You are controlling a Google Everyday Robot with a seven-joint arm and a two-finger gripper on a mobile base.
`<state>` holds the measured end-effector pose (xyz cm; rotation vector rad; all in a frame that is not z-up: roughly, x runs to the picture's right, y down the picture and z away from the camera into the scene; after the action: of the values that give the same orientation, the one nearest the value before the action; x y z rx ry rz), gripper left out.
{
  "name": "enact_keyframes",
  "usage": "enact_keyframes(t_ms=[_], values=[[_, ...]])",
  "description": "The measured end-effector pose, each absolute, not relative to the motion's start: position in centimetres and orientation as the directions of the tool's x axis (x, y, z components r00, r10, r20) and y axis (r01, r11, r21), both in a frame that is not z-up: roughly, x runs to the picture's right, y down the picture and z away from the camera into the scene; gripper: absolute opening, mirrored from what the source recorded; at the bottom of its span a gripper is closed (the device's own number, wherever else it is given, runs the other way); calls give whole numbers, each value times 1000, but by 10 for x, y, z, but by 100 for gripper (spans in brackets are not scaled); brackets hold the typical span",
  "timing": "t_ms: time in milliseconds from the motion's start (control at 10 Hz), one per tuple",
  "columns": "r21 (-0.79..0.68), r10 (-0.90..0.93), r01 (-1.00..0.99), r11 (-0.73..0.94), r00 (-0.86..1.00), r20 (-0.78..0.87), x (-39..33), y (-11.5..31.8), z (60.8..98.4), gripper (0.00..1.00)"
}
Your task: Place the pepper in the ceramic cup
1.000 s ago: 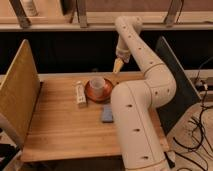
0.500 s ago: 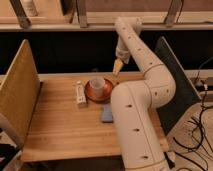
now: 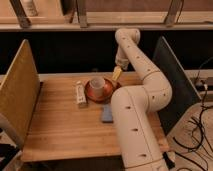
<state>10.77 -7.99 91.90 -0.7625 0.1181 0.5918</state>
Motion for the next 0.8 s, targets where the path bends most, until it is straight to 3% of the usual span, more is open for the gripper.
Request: enact_keyframes(t_ms=[800], values=[[-616, 554, -596, 515, 780, -291, 126, -74, 927, 80]])
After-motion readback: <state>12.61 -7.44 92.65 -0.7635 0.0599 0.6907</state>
